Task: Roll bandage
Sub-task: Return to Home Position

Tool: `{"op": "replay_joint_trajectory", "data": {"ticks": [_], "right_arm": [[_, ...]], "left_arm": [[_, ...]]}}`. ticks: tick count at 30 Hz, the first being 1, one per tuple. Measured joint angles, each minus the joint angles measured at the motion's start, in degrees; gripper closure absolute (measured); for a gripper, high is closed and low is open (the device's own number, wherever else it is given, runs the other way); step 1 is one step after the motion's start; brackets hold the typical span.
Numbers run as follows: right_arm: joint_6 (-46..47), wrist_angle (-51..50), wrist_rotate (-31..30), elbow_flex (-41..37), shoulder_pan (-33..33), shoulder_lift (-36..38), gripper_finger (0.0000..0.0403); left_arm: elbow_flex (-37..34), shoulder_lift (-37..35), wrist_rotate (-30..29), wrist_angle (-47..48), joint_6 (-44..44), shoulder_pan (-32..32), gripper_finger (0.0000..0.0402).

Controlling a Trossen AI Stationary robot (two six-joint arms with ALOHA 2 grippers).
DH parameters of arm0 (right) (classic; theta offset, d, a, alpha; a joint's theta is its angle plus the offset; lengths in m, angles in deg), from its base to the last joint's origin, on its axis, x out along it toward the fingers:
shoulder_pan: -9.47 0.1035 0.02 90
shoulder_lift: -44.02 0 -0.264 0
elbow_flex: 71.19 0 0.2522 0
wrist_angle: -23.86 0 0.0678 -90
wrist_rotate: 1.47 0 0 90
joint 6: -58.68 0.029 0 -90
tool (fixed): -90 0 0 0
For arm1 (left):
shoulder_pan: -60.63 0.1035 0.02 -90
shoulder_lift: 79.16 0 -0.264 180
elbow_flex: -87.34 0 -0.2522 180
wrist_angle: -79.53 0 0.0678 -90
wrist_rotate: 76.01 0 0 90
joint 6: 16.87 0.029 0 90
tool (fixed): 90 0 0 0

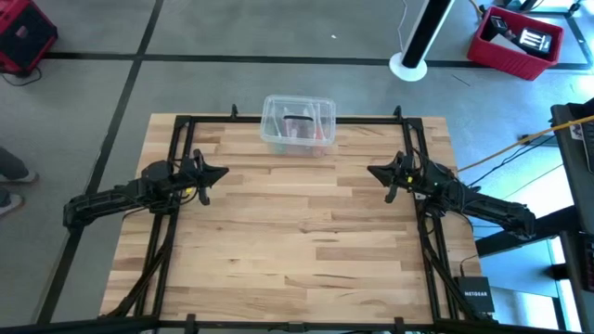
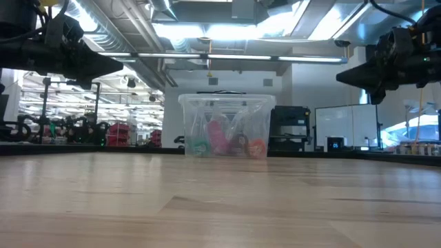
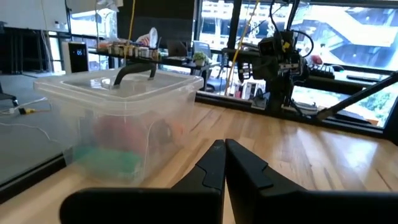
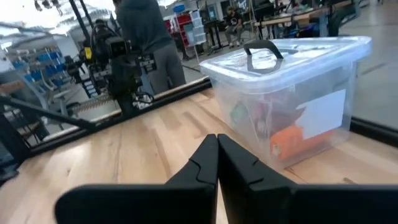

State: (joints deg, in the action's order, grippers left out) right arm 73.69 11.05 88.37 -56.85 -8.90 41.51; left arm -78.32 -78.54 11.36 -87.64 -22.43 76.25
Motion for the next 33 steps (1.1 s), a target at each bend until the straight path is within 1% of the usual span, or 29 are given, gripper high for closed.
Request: {"op": "replay_joint_trajectory", "data": {"ticks": [3, 14, 20, 27, 33], "right_arm": [[1.28, 0.00, -0.12, -0.04, 0.00, 0.07, 0.0393], [1.24, 0.26, -0.22, -0.07, 0.00, 0.02, 0.0393], [1.24, 0.33, -0.24, -0.09, -0.01, 0.02, 0.0393], [1.24, 0.39, -0.26, -0.09, 0.00, 0.02, 0.0393], [1.24, 0.42, -0.26, -0.11, 0.00, 0.02, 0.0393]], "left_arm": [[0.00, 0.00, 0.02, 0.02, 0.00, 0.00, 0.0397], [0.00, 0.00, 0.02, 0.07, 0.00, 0.00, 0.0400], [0.00, 0.00, 0.02, 0.09, 0.00, 0.00, 0.0395], [0.00, 0.00, 0.02, 0.11, -0.01, 0.00, 0.0400], [0.00, 0.00, 0.02, 0.11, 0.00, 0.02, 0.0395]]}}
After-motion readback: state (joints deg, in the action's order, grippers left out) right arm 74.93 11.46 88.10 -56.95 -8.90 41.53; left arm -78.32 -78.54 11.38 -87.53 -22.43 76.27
